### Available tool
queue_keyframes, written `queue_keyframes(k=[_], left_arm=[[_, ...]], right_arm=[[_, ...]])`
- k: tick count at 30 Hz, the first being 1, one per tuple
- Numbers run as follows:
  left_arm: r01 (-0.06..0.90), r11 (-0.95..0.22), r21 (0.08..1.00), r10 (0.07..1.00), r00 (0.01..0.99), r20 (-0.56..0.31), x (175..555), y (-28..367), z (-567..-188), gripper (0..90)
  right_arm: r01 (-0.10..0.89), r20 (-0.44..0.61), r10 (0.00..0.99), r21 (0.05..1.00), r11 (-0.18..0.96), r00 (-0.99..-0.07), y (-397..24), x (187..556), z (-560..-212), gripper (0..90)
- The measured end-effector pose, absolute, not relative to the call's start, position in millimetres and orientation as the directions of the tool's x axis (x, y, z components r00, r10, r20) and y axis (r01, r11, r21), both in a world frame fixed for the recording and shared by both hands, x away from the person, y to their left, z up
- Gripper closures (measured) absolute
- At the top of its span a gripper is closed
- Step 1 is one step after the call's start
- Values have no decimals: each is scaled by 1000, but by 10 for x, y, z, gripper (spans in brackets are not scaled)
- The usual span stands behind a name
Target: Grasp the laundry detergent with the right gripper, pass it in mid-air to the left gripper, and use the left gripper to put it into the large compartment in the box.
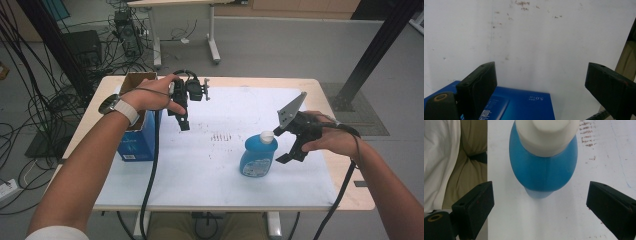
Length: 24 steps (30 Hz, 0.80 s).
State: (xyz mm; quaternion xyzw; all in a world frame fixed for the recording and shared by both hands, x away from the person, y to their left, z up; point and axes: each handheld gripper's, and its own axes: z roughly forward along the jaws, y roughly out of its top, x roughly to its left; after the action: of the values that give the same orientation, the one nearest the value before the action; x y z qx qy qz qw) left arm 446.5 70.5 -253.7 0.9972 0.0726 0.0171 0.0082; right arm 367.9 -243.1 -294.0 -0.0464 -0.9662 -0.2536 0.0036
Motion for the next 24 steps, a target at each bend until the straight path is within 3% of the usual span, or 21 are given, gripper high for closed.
queue_keyframes(k=[24], left_arm=[[148,-989,21,148,989,27,4464,718,-2578,108]], right_arm=[[110,45,102,525,844,-994,-2459,3688,-3040,77]])
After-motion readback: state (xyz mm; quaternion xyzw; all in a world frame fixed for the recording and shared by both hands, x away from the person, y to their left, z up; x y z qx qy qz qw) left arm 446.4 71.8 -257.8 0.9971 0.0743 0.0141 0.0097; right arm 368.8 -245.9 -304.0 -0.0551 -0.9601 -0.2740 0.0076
